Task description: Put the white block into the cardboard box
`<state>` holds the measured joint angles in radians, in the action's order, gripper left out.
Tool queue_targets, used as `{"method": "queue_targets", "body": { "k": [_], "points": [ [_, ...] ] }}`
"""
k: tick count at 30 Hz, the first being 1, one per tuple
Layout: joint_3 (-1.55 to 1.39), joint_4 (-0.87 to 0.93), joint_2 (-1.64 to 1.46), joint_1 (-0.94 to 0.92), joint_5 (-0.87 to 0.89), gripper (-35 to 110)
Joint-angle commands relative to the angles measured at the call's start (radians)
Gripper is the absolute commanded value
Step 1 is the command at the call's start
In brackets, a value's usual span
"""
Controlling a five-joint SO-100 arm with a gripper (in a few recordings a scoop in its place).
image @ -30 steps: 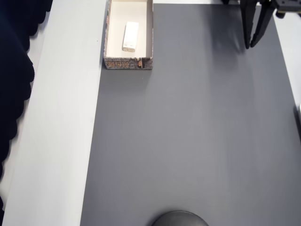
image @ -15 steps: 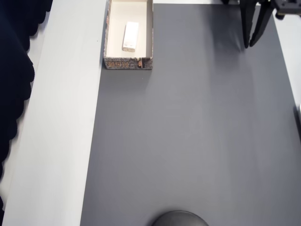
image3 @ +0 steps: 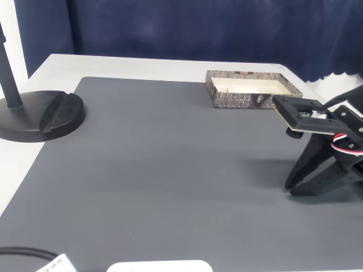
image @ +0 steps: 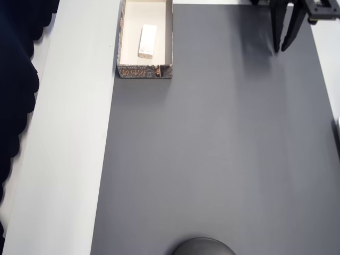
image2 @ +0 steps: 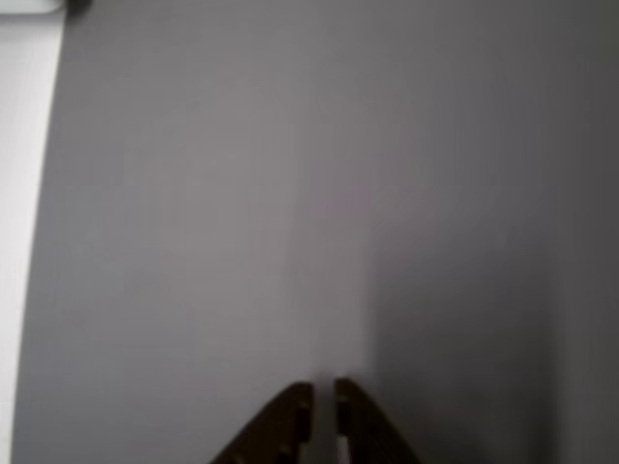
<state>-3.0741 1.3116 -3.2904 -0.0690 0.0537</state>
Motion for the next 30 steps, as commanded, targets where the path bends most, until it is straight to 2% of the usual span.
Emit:
{"method": "queue_targets", "body": {
  "k": [1, 6, 30],
  "points": [
    [-0.018, 0.006, -0.034, 0.020, -0.009, -2],
    [-0.018, 0.020, -0.034, 0.021, -0.094, -2],
    [-0.018, 0.020, -0.034, 0.020, -0.092, -2]
  ]
}}
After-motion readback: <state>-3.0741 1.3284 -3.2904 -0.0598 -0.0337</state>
